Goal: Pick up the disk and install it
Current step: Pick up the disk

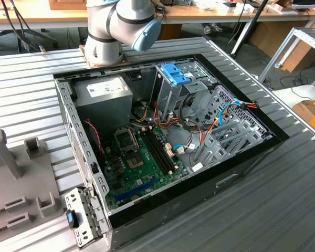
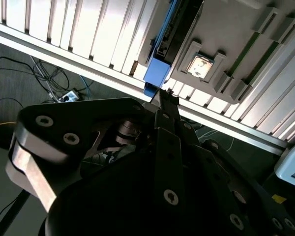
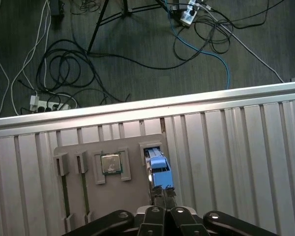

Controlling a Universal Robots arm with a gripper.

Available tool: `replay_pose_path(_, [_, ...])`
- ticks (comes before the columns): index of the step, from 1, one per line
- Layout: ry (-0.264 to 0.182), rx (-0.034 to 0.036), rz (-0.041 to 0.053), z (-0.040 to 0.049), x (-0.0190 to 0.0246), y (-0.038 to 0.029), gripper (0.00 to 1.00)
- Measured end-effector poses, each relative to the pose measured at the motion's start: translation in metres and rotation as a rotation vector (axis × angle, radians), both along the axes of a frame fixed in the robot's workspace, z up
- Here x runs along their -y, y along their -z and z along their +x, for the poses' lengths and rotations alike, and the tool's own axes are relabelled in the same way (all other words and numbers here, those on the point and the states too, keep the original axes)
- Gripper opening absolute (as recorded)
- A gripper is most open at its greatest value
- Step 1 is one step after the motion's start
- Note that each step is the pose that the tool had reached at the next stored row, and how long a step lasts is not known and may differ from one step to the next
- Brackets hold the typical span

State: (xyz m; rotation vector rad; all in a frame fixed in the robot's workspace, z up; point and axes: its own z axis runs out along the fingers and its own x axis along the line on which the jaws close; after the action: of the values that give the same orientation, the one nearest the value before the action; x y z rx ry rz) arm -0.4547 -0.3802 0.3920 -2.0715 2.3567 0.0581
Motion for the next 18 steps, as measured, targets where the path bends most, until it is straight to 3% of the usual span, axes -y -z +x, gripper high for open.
replay_pose_path(15, [-0.005, 0.0003, 0.0001, 0.0024, -0.0003, 0.0005, 0.11])
replay_pose_path(18, [-0.008, 0.0061, 0.0, 0.0023, -0.0004, 0.0025, 0.11])
